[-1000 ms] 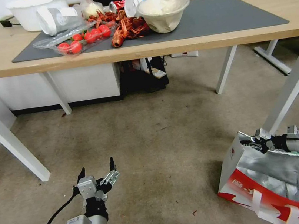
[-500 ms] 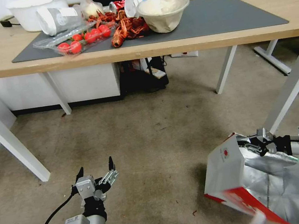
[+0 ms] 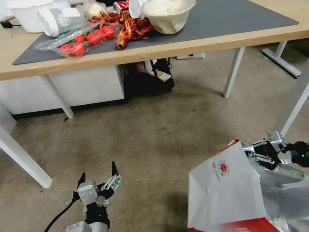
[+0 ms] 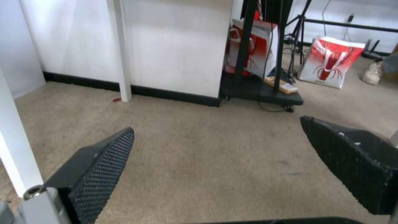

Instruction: Pick up the food delivery bag from the floor and place it on the table.

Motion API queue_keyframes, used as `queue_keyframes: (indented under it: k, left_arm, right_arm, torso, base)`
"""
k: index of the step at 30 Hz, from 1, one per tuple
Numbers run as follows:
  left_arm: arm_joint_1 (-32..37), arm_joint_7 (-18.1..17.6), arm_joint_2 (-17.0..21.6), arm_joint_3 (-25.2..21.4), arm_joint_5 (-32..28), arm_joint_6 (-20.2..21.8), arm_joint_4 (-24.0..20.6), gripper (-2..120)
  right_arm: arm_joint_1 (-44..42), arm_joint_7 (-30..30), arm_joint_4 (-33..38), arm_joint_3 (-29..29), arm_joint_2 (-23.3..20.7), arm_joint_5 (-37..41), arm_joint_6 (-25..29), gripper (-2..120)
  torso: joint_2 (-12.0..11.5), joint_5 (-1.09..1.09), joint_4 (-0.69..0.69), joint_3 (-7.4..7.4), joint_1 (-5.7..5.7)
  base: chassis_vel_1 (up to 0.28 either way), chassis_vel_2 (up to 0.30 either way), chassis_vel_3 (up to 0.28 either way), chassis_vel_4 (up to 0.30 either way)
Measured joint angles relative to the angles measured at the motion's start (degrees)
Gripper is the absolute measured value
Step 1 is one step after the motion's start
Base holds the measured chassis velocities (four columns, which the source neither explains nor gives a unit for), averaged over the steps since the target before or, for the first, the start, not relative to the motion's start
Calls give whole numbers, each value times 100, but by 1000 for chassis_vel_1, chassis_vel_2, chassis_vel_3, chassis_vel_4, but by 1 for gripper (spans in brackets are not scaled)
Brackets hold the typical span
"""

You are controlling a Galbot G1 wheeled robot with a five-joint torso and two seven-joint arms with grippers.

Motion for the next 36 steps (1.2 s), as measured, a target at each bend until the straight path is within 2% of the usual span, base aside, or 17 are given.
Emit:
queue_keyframes:
  k: [13,34,36]
  left_arm:
    - [61,115,-7,-58,31,79,-90,100]
    - [9,287,84,-128,-123,20,-70,100]
    - [8,316,106,-133,-143,15,-45,100]
  right_arm:
    - [105,-42,400,-21,98,669,-274,0]
    - [48,-162,404,-31,291,639,-309,0]
    - [42,-162,406,-57,327,606,-316,0]
  torso:
    - [0,0,0,0,0]
    - [7,1,-1,4,2]
    - [49,1,-1,38,6]
  base:
    - [0,0,0,0]
    - [0,0,0,0]
    - [0,0,0,0]
